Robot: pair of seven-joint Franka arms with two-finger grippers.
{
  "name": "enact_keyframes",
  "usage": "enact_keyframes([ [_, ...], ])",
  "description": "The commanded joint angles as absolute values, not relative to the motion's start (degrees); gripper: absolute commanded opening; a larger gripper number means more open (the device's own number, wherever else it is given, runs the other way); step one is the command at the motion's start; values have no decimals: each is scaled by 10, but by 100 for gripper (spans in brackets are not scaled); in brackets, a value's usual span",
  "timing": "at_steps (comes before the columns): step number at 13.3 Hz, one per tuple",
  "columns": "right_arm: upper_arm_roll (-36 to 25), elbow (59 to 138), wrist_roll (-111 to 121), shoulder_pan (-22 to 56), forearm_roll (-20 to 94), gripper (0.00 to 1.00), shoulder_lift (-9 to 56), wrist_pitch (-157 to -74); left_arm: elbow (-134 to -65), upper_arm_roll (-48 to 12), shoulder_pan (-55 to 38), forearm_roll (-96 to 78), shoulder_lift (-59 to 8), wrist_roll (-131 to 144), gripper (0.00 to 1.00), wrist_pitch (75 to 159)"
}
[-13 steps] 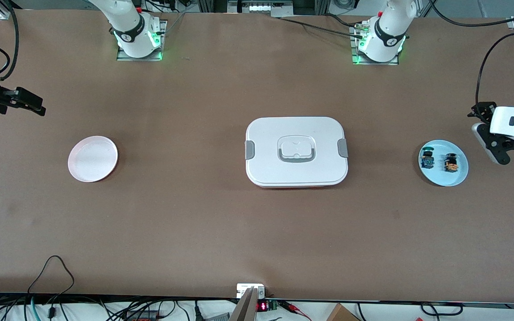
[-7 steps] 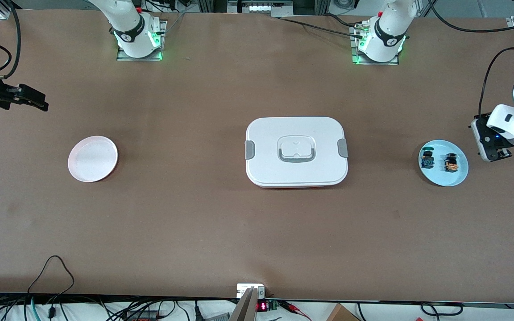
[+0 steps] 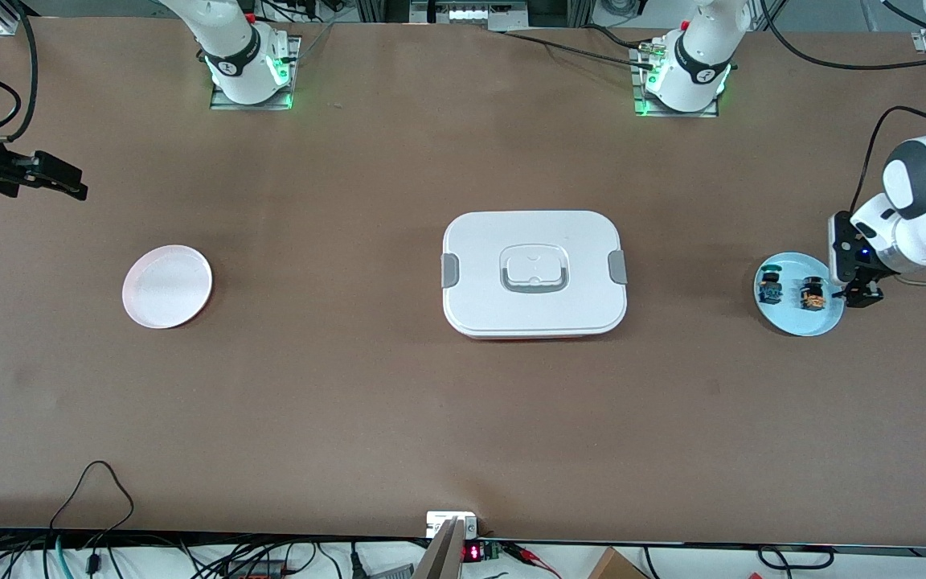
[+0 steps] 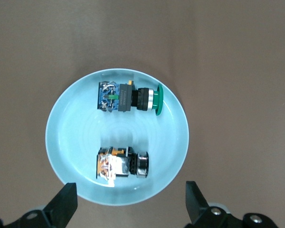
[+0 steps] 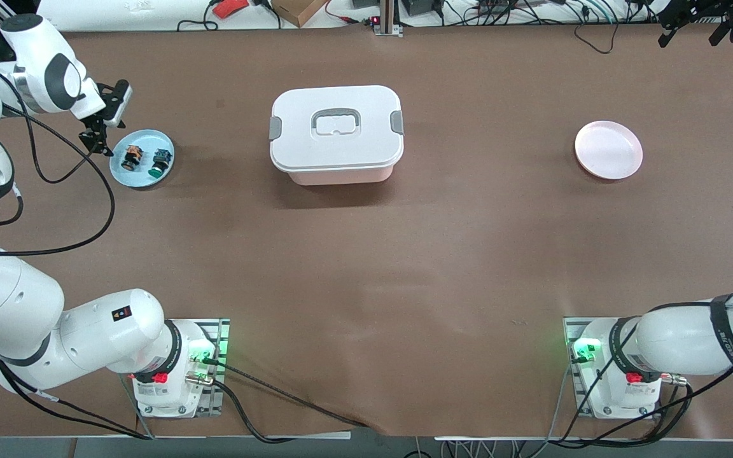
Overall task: Transfer orange switch to right arm and place
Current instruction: 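Move the left gripper down over the orange switch in the blue dish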
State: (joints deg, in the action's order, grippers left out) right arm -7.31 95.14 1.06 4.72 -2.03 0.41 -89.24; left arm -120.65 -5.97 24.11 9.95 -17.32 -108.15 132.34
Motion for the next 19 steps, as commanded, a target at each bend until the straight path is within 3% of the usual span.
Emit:
enact_keyframes([
  [1, -74, 947, 15, 47, -11, 100, 0, -882, -1201, -66, 268, 69, -213, -1179, 100, 1359],
  [19, -72, 947, 16, 48, -11, 100, -1, -881, -1180, -65, 288, 4, -276, -1222, 100, 1408],
])
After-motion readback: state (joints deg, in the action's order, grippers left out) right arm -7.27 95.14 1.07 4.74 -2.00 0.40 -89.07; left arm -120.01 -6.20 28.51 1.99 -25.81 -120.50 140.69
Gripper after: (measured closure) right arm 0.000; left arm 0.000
